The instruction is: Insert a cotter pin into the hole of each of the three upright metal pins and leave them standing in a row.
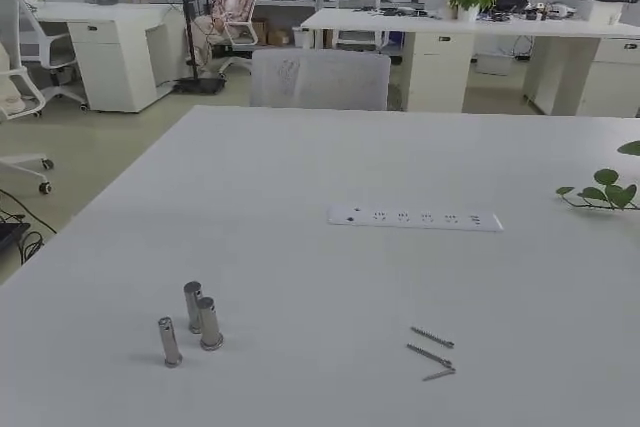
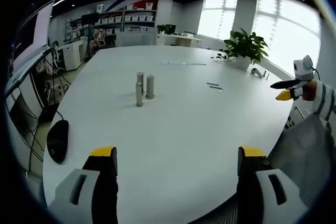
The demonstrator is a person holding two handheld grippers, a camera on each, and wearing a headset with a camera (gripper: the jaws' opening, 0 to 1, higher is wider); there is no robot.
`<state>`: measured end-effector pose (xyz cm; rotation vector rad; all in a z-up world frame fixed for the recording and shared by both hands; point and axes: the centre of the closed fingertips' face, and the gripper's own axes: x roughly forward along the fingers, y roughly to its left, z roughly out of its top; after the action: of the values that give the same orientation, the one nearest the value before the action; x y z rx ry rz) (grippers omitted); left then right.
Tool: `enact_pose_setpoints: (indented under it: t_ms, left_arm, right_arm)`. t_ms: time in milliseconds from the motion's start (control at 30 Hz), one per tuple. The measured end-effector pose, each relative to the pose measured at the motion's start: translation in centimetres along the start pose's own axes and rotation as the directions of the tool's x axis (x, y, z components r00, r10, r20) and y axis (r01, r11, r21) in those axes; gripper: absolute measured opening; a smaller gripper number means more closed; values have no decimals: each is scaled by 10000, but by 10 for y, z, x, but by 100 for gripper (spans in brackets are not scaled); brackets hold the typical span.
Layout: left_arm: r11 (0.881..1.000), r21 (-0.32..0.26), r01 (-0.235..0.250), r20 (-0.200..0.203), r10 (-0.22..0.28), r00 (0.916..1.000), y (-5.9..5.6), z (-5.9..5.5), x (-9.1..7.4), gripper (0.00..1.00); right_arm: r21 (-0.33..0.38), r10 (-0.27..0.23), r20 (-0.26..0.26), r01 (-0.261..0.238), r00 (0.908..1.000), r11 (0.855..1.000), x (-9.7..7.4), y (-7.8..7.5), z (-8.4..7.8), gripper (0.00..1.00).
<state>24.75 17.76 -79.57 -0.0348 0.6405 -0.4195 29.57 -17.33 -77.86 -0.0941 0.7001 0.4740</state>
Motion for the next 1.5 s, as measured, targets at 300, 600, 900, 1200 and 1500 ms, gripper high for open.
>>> enact_pose_setpoints:
  t_ms: [300, 600, 900, 1200, 1500]
  left_arm:
    - [9999, -20, 135, 1, -135, 9999, 1, 3, 3, 95]
    - [10000, 31, 84, -61, -83, 9999, 6, 4, 6, 95]
    - [9999, 93, 107, -93, -106, 9999, 13, 8, 12, 94]
    - [9999, 22, 117, -37, -117, 9999, 26, 18, 27, 93]
    - [9982, -531, 264, 332, -246, 9991, 38, 31, 51, 91]
  right_arm:
    - [54, -31, -84, 32, 10000, 10000, -1, 0, -1, 100]
    - [67, -114, -192, 116, 9998, 9999, -1, 0, -3, 100]
    - [141, -175, -241, 178, 9996, 9997, -1, 1, -5, 100]
    - [204, -294, -278, 300, 9992, 9993, -1, -1, -3, 100]
    - [262, -371, -368, 381, 9986, 9989, -2, -2, -5, 100]
